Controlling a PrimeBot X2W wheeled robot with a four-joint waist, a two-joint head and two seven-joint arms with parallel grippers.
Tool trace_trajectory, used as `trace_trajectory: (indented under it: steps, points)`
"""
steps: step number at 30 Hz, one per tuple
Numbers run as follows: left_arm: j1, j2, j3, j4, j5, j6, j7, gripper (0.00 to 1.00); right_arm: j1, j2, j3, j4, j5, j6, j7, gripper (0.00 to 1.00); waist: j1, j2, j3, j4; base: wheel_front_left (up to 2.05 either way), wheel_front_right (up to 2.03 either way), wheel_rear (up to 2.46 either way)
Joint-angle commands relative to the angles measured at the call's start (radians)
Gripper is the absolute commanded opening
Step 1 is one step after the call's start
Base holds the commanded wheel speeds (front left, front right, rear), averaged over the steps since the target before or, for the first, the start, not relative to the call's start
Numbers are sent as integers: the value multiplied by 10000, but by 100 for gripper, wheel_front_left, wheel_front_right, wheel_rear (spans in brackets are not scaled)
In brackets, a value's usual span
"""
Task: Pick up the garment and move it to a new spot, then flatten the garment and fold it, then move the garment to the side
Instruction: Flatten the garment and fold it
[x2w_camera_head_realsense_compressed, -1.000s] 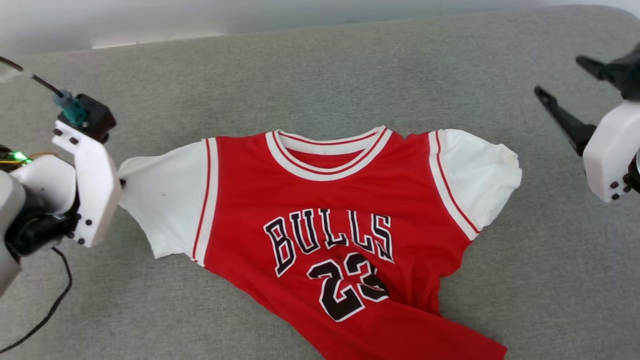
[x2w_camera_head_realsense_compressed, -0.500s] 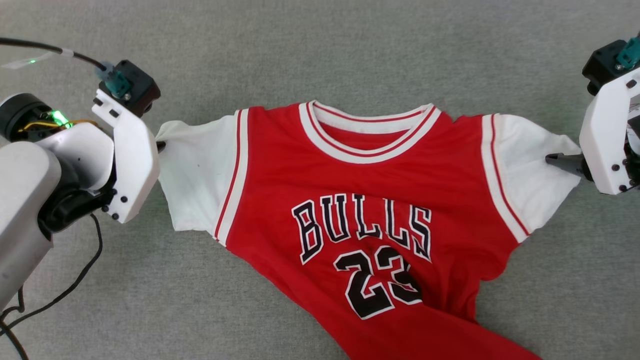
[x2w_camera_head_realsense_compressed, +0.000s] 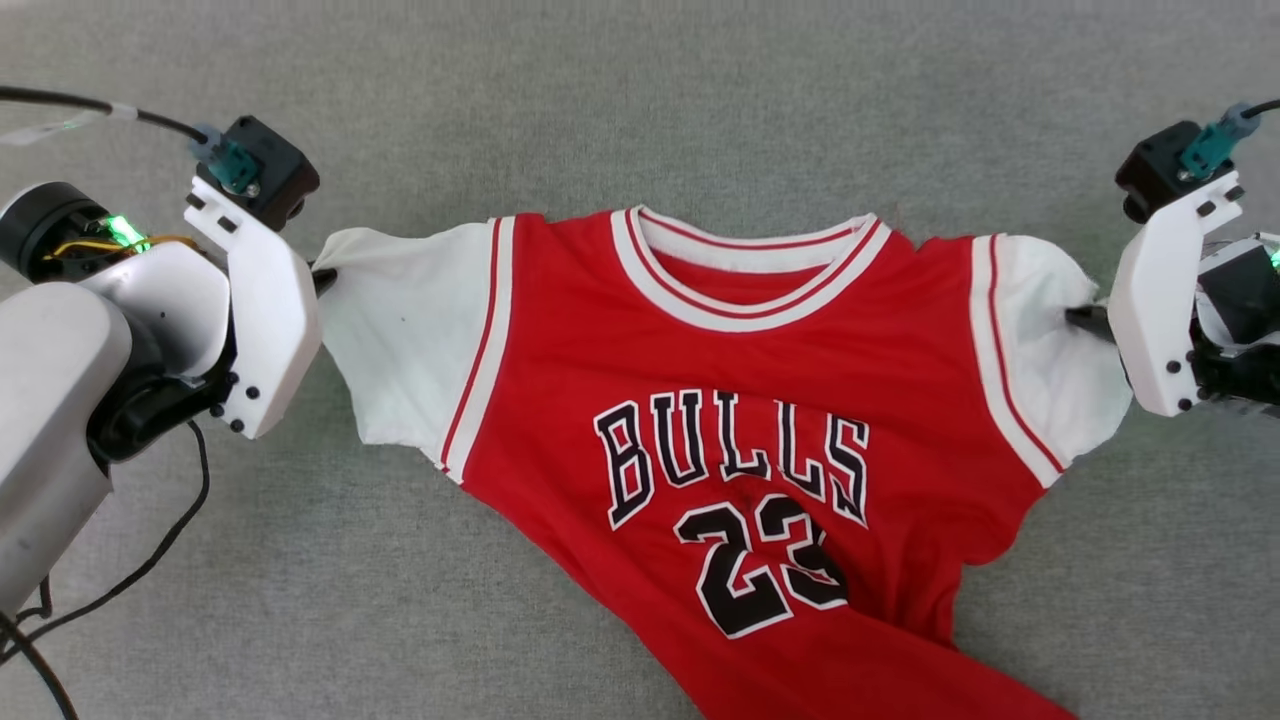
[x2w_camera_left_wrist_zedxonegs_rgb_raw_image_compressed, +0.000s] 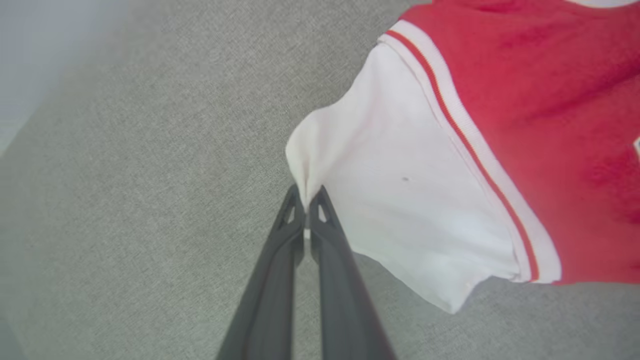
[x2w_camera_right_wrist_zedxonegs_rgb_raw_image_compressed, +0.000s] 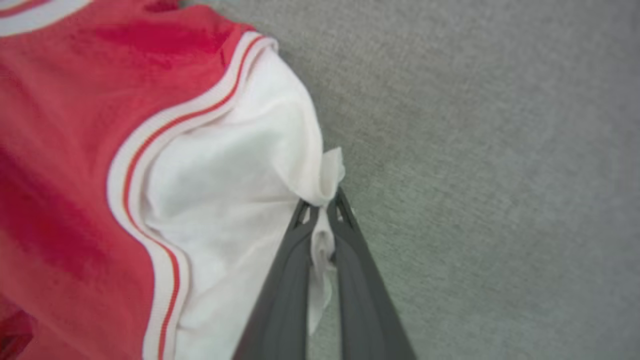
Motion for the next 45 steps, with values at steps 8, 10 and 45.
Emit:
trace_trajectory:
  steps: [8,10,45]
  points:
    - [-171,156,218,-267,249,8,-979,0,-477,-861,315,-924,296,-7,-1874,0,0,-1,-1113,-178,0,0,0]
    - [-306,223,372,-453,357,63,-1253,0,-658,-1116,344,-1204,289,-7,-2280,0,0,-1,-1296,-193,0,0,0]
    - [-8571,-2413,2134,3850,3101,276,-5106,0,-9435,1992,-1800,3640,-4580,-7,-6398,0,0,-1,881,-5,0,0,0]
